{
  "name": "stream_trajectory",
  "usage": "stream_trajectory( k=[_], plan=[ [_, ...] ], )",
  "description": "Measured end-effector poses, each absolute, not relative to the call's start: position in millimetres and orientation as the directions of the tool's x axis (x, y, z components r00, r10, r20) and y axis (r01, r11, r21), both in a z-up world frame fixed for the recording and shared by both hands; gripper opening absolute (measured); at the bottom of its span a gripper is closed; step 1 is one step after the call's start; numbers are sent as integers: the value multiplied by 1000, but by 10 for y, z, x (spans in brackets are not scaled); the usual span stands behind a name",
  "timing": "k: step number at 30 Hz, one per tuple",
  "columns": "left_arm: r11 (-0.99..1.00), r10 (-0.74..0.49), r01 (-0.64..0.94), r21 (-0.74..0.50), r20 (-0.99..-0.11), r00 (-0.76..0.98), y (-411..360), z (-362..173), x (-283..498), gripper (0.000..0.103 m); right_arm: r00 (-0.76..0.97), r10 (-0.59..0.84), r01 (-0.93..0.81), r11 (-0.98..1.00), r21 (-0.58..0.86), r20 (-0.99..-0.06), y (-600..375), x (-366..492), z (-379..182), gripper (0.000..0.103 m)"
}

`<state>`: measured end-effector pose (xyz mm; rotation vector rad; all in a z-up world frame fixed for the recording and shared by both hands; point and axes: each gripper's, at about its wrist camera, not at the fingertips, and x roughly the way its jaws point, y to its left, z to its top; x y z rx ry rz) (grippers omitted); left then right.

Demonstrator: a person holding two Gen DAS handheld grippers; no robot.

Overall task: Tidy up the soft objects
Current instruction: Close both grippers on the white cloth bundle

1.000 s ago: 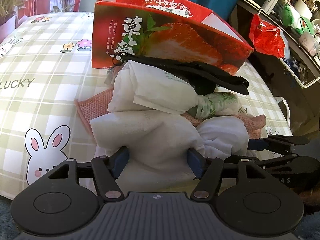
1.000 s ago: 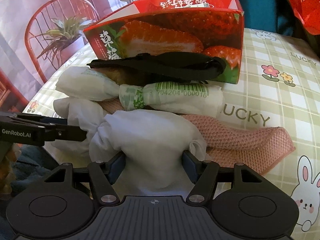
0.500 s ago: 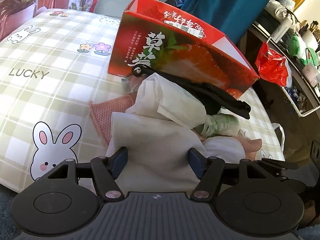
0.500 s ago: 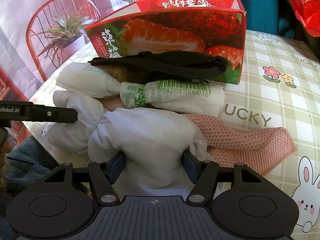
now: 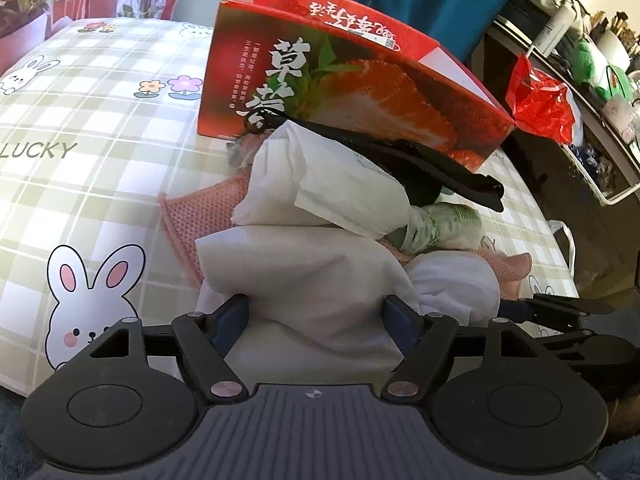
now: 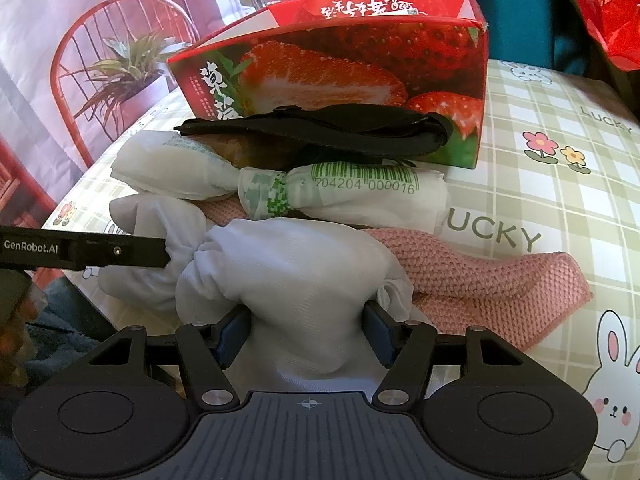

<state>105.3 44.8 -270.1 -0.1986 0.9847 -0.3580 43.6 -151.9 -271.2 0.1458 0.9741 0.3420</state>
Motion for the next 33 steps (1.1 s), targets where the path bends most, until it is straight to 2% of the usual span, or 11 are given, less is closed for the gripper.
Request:
stream_trajectory(
  k=[9, 19, 25, 29, 31, 33],
  plan=[
    [923, -385, 229, -310, -779, 495, 368, -2740, 1077, 79, 514, 363, -210, 932, 296, -777, -1527, 430, -2714, 52],
    [923, -384, 234, -306, -781, 492, 355, -2735, 1064, 77, 501, 399, -226, 917, 329, -768, -1484, 413, -2695, 34],
    [922, -385, 239, -305, -782, 491, 349, -2728, 1063, 73, 497, 416, -246, 909, 336, -761, -1449, 399, -2668, 29],
    [918, -396, 245, -313, -775, 493, 354, -2713, 1053, 63, 498, 425, -257, 905, 340, -756, -1439, 396, -2648, 28],
    [916, -401, 246, -318, -770, 496, 367, -2701, 1044, 54, 499, 426, -262, 904, 337, -755, -1428, 394, -2642, 28],
    [911, -411, 254, -325, -764, 497, 370, -2684, 1037, 39, 498, 428, -262, 903, 340, -754, -1425, 392, -2643, 28]
  ],
)
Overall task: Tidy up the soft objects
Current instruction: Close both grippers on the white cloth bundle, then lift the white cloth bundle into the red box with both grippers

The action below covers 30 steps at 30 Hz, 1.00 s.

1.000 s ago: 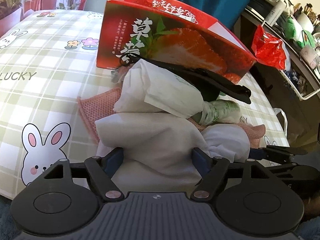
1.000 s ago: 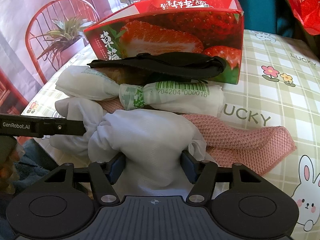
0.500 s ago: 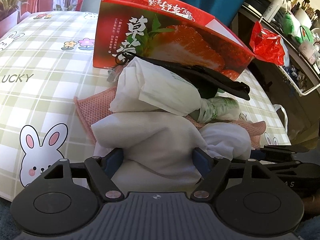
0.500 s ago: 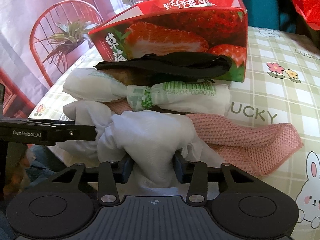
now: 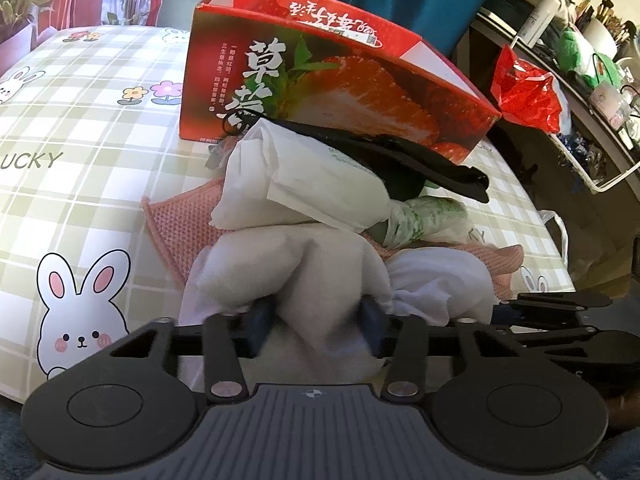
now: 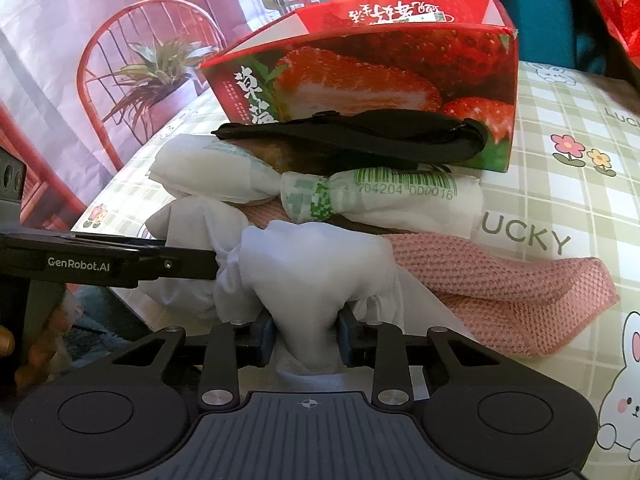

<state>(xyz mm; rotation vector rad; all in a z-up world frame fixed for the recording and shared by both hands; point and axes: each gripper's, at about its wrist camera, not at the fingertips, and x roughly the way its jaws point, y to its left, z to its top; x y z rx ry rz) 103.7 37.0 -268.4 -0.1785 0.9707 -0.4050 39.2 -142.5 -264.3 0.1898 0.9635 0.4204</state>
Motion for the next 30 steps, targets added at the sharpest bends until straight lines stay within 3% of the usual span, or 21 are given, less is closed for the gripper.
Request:
stream_trajectory(
  k=[8, 15, 30],
  plan=[
    [908, -416, 280, -312, -758, 503, 341, -2622, 1004, 23, 501, 430, -266, 902, 339, -751, -1423, 386, -2629, 27],
    [915, -396, 294, -275, -743, 540, 358, -2346, 975, 13, 550, 465, -323, 885, 337, -694, -1423, 352, -2384, 18],
    [902, -428, 339, -267, -658, 620, 330, -1768, 924, 13, 658, 481, -356, 877, 323, -580, -1542, 322, -1813, 16]
  ],
)
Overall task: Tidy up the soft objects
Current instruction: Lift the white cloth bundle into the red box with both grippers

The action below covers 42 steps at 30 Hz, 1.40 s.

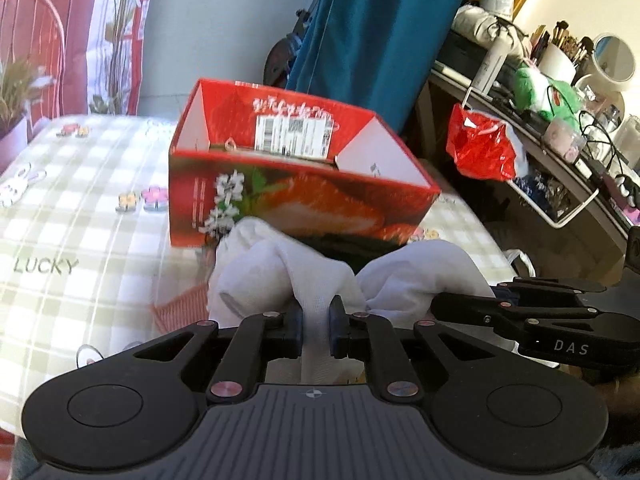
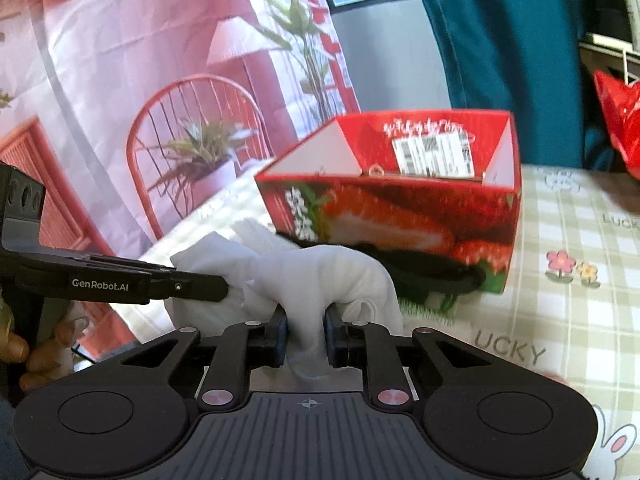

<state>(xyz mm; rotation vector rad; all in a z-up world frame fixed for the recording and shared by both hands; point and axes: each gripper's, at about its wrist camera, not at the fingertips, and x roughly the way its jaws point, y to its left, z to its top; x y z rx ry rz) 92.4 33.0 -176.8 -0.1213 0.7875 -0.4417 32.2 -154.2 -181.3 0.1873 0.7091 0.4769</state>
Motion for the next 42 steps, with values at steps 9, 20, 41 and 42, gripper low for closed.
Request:
stream_trajectory(
  k=[9, 20, 41, 42],
  plan=[
    [895, -441, 381, -230, -578, 687, 295, -1395, 942, 11, 705, 485, -369, 874, 317, -517, -1566, 389, -1529, 15],
    [889, -458, 387, -246, -514, 726, 287, -1140, 1057, 10, 751, 483, -379, 874, 305, -450, -1628, 473, -1244, 14],
    [919, -394, 342, -195, -467, 792, 24, -1006, 2543, 10, 825, 401, -385, 915, 123, -399, -1616, 1949, -998, 14],
    [923, -385, 334, -191, -477, 790, 0, -1050, 2646, 10, 825, 394, -381, 917, 115, -405, -1613, 2029, -1027, 14]
  ],
)
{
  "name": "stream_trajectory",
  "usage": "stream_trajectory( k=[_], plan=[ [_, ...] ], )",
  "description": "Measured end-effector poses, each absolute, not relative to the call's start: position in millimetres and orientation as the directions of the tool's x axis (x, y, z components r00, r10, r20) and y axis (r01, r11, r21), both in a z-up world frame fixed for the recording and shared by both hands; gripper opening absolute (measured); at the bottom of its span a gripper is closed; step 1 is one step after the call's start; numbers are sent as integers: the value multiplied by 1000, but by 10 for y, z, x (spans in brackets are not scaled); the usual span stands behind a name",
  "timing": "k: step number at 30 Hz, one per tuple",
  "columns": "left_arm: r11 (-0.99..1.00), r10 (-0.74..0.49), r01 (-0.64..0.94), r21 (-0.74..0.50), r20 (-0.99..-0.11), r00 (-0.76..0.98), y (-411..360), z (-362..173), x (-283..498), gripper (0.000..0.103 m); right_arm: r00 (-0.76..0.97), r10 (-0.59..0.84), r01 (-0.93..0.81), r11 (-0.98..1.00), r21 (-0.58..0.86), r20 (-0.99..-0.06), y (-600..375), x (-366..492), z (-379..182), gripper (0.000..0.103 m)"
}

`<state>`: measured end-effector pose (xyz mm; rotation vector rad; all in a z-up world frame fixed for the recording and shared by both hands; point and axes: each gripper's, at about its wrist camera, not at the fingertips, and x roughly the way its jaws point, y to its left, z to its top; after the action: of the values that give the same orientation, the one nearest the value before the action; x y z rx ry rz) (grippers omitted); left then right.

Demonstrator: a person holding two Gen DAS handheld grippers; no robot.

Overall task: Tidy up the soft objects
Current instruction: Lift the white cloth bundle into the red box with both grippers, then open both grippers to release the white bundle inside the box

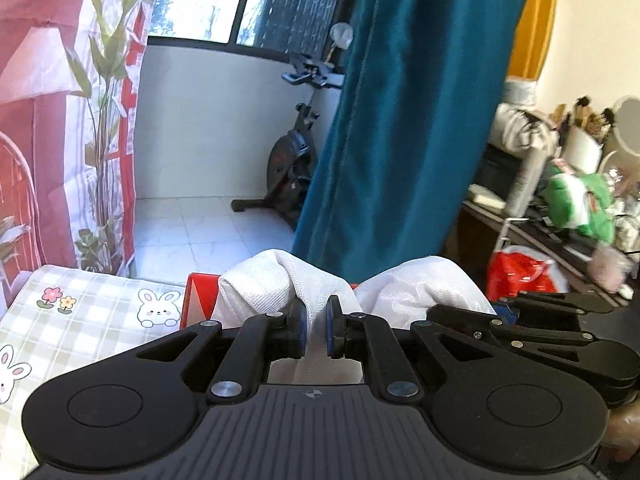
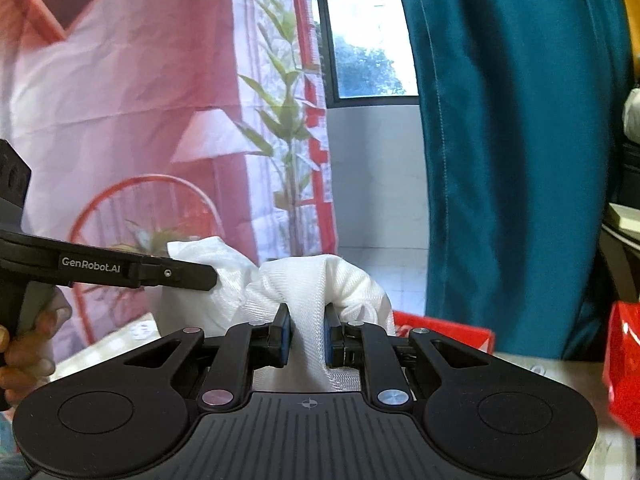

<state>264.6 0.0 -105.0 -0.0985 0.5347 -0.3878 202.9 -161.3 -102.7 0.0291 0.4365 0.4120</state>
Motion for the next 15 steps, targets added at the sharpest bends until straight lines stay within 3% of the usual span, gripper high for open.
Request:
stream_trajectory(
  k=[7, 15],
  plan=[
    [943, -329, 290, -162, -574, 749, -124, -1360, 3242, 10, 799, 344, -336, 936, 109, -494, -1569, 2711, -1378, 14],
    [948, -299, 298, -109, -619, 726, -187, -1527, 3476, 14, 752, 275, -264, 958, 110, -599, -1566, 3136, -1671, 16]
  ],
)
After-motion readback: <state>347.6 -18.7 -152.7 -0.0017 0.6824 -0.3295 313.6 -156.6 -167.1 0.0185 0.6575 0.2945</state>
